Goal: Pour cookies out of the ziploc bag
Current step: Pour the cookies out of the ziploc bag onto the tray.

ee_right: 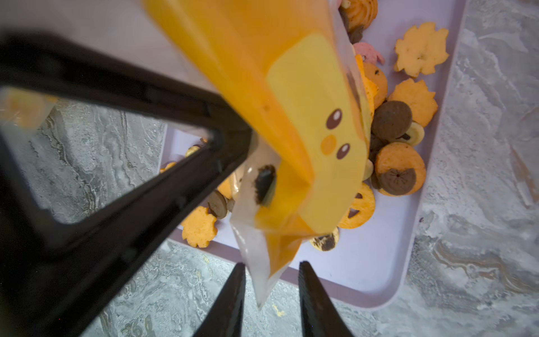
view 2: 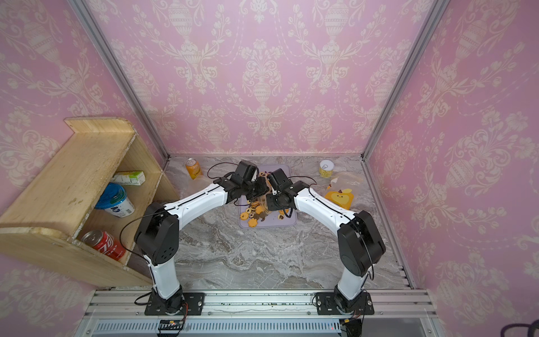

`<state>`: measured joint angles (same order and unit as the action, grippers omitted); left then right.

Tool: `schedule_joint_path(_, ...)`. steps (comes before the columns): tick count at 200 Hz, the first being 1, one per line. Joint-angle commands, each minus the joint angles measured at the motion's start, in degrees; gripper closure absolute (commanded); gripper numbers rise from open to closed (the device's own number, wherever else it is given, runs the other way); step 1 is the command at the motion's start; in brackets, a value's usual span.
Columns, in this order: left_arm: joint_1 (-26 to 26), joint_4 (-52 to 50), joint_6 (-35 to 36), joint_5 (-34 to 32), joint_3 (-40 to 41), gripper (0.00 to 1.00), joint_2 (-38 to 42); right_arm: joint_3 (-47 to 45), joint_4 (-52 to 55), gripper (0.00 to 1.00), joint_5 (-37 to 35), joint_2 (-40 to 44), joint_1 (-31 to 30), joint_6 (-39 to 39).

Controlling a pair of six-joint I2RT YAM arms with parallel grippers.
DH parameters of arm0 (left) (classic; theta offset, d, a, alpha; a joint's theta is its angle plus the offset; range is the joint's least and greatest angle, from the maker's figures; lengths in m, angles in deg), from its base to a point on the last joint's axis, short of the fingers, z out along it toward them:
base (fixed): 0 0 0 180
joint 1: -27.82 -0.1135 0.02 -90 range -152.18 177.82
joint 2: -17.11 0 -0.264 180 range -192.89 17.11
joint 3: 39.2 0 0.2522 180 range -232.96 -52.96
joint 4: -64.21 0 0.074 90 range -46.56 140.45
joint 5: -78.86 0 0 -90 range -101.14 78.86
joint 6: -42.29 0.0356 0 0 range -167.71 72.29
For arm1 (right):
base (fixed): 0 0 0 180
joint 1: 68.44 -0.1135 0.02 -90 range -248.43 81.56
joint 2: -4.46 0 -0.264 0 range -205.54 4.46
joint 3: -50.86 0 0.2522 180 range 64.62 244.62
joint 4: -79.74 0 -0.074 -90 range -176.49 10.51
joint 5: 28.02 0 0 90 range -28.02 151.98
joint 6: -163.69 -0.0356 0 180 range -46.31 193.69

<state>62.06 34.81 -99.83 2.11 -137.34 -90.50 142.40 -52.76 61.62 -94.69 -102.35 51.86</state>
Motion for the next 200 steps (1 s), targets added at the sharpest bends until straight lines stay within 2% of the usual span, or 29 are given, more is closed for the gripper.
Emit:
schedule_joint_path(1,-0.5,1.3,-1.0,1.0,0.5,0.99,1.8,2.1,1.5,0.78,-2.4,-0.2,-0.5,0.4)
schedule_joint_path(27,-0.5,1.3,-1.0,1.0,0.6,0.99,1.9,1.9,1.8,0.91,-3.8,0.5,-0.4,0.4)
schedule_joint_path(52,-0.5,1.3,-1.0,1.0,0.8,0.99,2.0,1.9,2.5,0.96,-5.8,1.2,-0.2,0.8)
schedule_joint_path(112,-0.8,1.4,-1.1,1.0,1.6,0.99,2.6,0.1,2.0,0.99,-5.9,4.5,2.8,0.3)
schedule_joint_path(154,-0.9,1.9,-1.4,1.2,1.8,0.99,2.6,-1.2,0.7,0.98,-0.5,7.7,4.8,1.0)
schedule_joint_path(170,-0.9,2.3,-1.6,1.5,1.8,0.99,2.6,-1.3,0.5,0.93,0.3,7.8,5.1,1.1)
schedule_joint_path(184,-0.9,2.6,-1.9,1.8,1.8,0.99,2.5,-0.6,1.4,0.72,1.2,6.7,5.2,1.4)
schedule_joint_path(200,-0.8,2.8,-2.1,2.0,1.8,0.99,2.3,-1.0,0.9,0.55,2.7,6.2,5.1,1.2)
